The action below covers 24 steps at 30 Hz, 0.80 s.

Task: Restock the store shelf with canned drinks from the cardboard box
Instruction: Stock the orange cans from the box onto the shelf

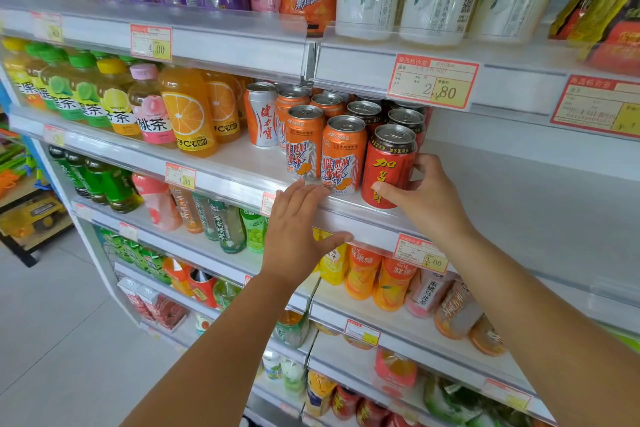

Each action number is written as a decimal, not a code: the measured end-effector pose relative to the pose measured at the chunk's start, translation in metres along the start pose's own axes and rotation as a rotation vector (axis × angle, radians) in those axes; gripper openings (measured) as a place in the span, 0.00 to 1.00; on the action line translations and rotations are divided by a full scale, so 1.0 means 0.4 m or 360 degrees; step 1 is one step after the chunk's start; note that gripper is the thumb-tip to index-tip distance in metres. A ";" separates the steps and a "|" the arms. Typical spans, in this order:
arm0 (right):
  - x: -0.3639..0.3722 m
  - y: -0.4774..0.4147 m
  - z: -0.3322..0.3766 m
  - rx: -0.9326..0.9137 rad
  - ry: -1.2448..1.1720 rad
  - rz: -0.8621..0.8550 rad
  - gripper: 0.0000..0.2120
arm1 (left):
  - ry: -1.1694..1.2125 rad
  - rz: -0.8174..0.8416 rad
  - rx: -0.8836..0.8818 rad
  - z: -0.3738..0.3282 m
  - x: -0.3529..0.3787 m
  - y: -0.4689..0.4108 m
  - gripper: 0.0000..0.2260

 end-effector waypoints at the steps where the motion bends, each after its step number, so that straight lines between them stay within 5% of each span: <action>1: 0.000 0.000 0.000 0.0009 0.0000 -0.0008 0.29 | 0.0008 -0.0003 0.0001 0.001 0.000 0.000 0.34; 10: -0.002 0.017 0.002 -0.0061 0.0039 -0.0133 0.35 | 0.0091 -0.0007 0.0040 -0.002 -0.017 -0.007 0.33; 14: -0.013 0.158 0.064 -0.0734 -0.0099 -0.0639 0.18 | 0.0280 -0.0160 -0.0140 0.014 -0.091 0.033 0.26; 17: 0.098 0.273 0.049 -0.0955 -0.0205 -0.0190 0.11 | 0.0240 -0.0217 -0.0425 0.098 -0.123 0.168 0.18; 24: 0.552 0.470 -0.260 -0.0268 0.0163 0.1143 0.15 | 0.0071 0.0686 -0.1593 0.380 0.007 0.758 0.17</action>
Point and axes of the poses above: each hand's wrist, its own y-axis away from the middle knuckle, its own x-axis out of the palm, z = x × y, the point moved 5 cm from there along -y, towards the middle knuckle, and after that the axes turned 2 degrees about -x, right-handed, at the moved point
